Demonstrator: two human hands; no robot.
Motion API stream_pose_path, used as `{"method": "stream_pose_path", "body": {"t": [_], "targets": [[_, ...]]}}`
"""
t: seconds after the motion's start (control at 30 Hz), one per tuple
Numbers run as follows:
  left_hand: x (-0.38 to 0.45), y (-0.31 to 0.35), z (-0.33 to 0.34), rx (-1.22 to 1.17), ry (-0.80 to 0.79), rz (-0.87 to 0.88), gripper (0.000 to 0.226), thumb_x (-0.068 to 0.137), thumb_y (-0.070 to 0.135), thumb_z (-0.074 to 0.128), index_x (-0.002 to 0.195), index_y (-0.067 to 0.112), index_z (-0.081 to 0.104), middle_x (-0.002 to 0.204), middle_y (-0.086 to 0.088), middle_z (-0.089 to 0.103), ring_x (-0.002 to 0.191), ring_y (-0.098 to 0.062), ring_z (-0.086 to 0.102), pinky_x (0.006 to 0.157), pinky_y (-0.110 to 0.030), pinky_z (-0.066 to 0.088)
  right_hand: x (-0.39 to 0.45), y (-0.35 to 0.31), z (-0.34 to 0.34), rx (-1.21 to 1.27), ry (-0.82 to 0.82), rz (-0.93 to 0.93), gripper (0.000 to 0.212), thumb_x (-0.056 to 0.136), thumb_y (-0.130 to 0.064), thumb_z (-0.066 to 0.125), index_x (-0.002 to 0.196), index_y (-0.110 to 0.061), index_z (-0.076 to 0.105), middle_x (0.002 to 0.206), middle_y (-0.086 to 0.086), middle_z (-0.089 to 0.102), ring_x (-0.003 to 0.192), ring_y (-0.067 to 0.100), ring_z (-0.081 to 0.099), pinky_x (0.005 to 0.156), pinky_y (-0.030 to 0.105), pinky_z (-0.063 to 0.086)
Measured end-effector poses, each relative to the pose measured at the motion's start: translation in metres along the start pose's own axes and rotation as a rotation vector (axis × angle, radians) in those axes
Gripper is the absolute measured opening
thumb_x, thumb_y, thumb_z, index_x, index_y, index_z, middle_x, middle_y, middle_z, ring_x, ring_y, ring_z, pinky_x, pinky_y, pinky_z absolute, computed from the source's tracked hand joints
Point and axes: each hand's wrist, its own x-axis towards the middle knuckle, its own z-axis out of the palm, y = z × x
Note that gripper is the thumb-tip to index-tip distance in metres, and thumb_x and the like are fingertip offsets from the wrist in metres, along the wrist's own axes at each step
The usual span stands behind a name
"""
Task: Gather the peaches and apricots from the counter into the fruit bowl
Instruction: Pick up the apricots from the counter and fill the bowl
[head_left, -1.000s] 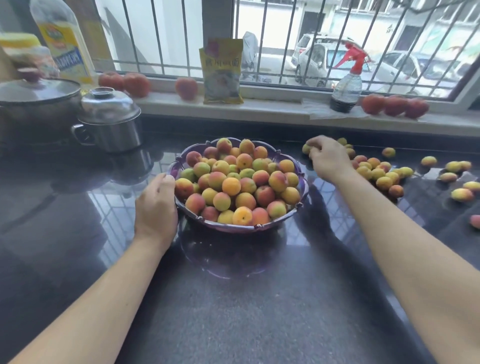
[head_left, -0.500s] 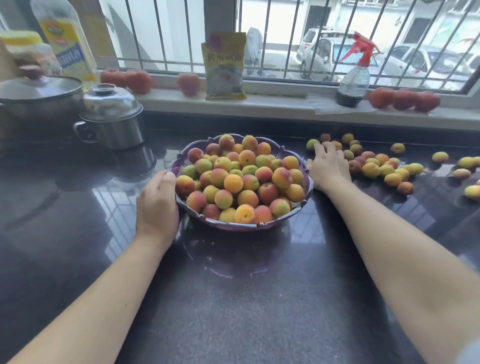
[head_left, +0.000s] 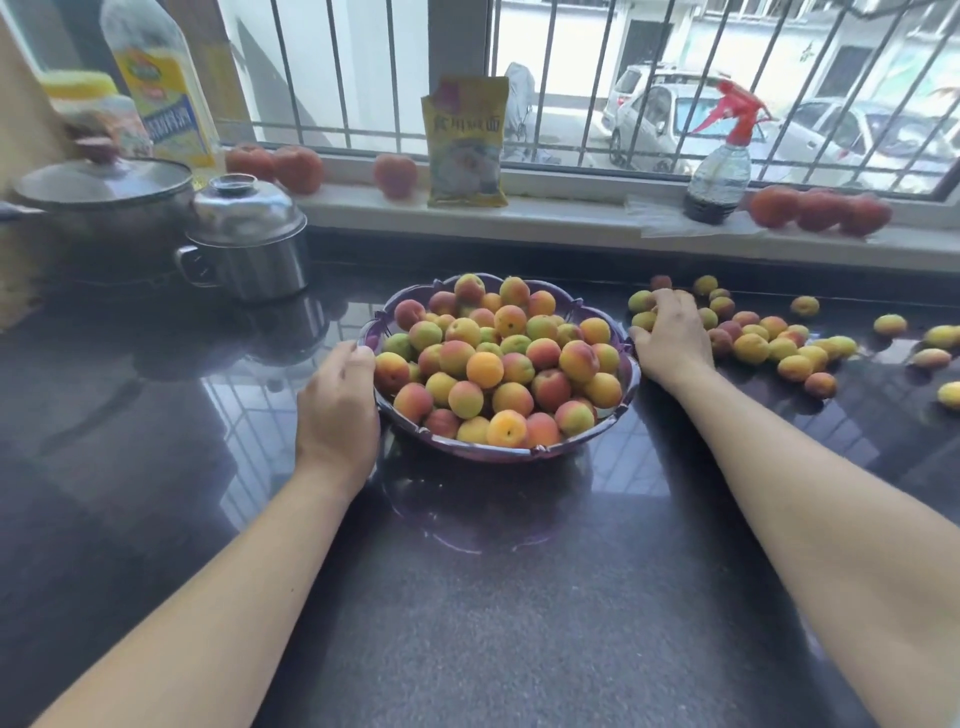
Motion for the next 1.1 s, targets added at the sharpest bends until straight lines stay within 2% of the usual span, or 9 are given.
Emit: {"method": "stream_pose_path", "body": {"t": [0.1, 0.2, 0.33, 0.47, 0.53, 0.63, 0.73, 0.87, 1.1], "targets": [[-0.001, -0.001, -0.001, 0.028, -0.015, 0.001, 0.041, 0.095, 0.042, 0.034, 0.084, 0.012, 0.06, 0.082, -0.001, 0.063, 0.075, -0.001, 0.055, 0.068, -0.02, 0.04, 0.002, -0.025, -0.029, 0.301, -0.03, -0.045, 0.031, 0.091, -0.03, 0.071, 0.118, -0.016, 0.065, 0.112, 0.007, 0.066, 0.1, 0.026, 0.063, 0.085, 0.038, 0.053], [-0.001, 0.0, 0.0, 0.022, -0.019, -0.005, 0.042, 0.096, 0.041, 0.033, 0.088, 0.013, 0.062, 0.085, -0.001, 0.065, 0.078, -0.006, 0.056, 0.066, -0.016, 0.04, -0.005, -0.087, -0.073, 0.559, -0.221, -0.194, 0.033, 0.092, -0.034, 0.072, 0.12, -0.018, 0.067, 0.105, -0.003, 0.069, 0.095, 0.014, 0.065, 0.081, 0.026, 0.052], [-0.004, 0.003, -0.002, 0.048, -0.025, 0.004, 0.035, 0.104, 0.037, 0.035, 0.081, 0.02, 0.055, 0.082, 0.0, 0.062, 0.077, -0.008, 0.054, 0.06, -0.013, 0.037, -0.027, -0.16, -0.078, 0.383, -0.525, -0.479, 0.029, 0.093, -0.037, 0.07, 0.117, -0.021, 0.07, 0.104, -0.011, 0.071, 0.096, 0.002, 0.066, 0.082, 0.018, 0.053], [-0.003, 0.002, -0.002, 0.083, -0.011, 0.006, 0.037, 0.113, 0.026, 0.04, 0.078, 0.02, 0.052, 0.079, -0.001, 0.058, 0.073, -0.004, 0.053, 0.057, -0.008, 0.035, -0.029, -0.174, -0.058, 0.196, -0.62, -0.545, 0.024, 0.097, -0.041, 0.061, 0.113, -0.025, 0.072, 0.104, -0.012, 0.069, 0.096, 0.006, 0.065, 0.081, 0.026, 0.053], [-0.002, 0.003, -0.001, 0.091, -0.003, 0.016, 0.037, 0.113, 0.025, 0.04, 0.078, 0.02, 0.052, 0.079, -0.001, 0.058, 0.069, 0.007, 0.053, 0.057, -0.007, 0.035, -0.024, -0.164, -0.062, 0.294, -0.553, -0.472, 0.028, 0.101, -0.04, 0.055, 0.116, -0.023, 0.072, 0.105, -0.011, 0.071, 0.096, 0.005, 0.064, 0.081, 0.026, 0.052], [-0.001, 0.001, 0.0, 0.098, -0.004, 0.013, 0.038, 0.115, 0.021, 0.038, 0.082, 0.016, 0.055, 0.081, 0.0, 0.059, 0.069, 0.01, 0.053, 0.058, -0.007, 0.036, -0.006, -0.126, -0.063, 0.431, -0.239, -0.286, 0.027, 0.102, -0.032, 0.054, 0.116, -0.017, 0.072, 0.106, -0.004, 0.072, 0.101, 0.014, 0.064, 0.089, 0.031, 0.048], [-0.001, 0.0, -0.001, 0.092, -0.008, 0.02, 0.038, 0.109, 0.032, 0.037, 0.088, 0.01, 0.06, 0.083, 0.0, 0.062, 0.072, 0.008, 0.055, 0.06, -0.007, 0.037, 0.001, -0.06, -0.043, 0.273, -0.056, -0.017, 0.025, 0.099, -0.018, 0.052, 0.114, -0.014, 0.071, 0.115, 0.008, 0.068, 0.11, 0.027, 0.061, 0.093, 0.033, 0.045], [-0.001, -0.001, 0.0, 0.086, 0.0, 0.025, 0.037, 0.115, 0.02, 0.037, 0.084, 0.01, 0.057, 0.081, 0.0, 0.06, 0.07, 0.011, 0.054, 0.061, -0.009, 0.038, -0.017, -0.002, -0.008, -0.016, -0.069, 0.072, 0.04, 0.095, -0.01, 0.05, 0.134, -0.006, 0.056, 0.14, 0.025, 0.043, 0.127, 0.045, 0.044, 0.109, 0.045, 0.036], [0.0, -0.004, 0.002, 0.02, -0.008, -0.025, 0.035, 0.112, 0.023, 0.038, 0.095, 0.007, 0.064, 0.089, 0.0, 0.067, 0.071, 0.01, 0.055, 0.063, -0.01, 0.039, -0.001, -0.006, 0.004, -0.201, -0.157, -0.049, 0.058, 0.1, -0.031, 0.047, 0.154, -0.021, 0.031, 0.161, 0.014, 0.022, 0.14, 0.041, 0.033, 0.112, 0.053, 0.033]]}}
